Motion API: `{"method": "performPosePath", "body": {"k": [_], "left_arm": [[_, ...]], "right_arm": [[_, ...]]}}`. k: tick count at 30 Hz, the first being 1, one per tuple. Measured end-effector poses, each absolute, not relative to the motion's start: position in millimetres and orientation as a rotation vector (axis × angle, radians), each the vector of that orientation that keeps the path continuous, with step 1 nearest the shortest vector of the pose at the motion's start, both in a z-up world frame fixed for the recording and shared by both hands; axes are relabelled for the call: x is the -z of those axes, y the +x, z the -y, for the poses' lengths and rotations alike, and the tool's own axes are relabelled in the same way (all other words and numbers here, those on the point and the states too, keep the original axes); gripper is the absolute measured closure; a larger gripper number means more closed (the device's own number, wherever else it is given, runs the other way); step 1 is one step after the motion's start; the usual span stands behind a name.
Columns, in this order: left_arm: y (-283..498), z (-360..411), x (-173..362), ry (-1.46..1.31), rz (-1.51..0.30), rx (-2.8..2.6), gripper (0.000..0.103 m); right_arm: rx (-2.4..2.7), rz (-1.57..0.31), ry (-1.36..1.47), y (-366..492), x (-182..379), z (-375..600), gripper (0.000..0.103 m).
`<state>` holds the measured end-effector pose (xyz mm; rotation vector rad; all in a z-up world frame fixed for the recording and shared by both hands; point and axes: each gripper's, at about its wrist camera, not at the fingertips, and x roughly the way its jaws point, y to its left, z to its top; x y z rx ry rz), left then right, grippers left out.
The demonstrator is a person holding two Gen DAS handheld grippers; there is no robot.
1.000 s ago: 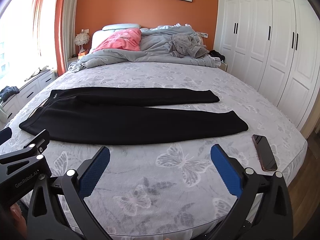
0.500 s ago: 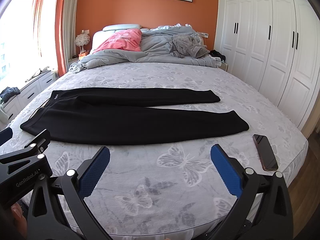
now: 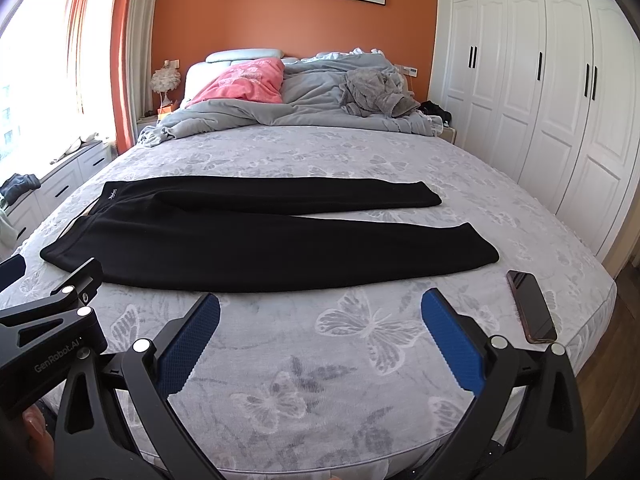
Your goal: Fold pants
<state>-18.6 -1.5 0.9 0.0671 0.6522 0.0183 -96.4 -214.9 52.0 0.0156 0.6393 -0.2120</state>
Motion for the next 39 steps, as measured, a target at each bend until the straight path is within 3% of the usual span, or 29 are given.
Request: {"method": "performPosePath", "body": {"k": [39], "left_arm": [[26.9,5.7,12.6,0.064,-0.702,-0.017,0.005]], "right_arm": [[0.185,-0.709,0.019,-51.7,-32.2,227.3,0.005]]}}
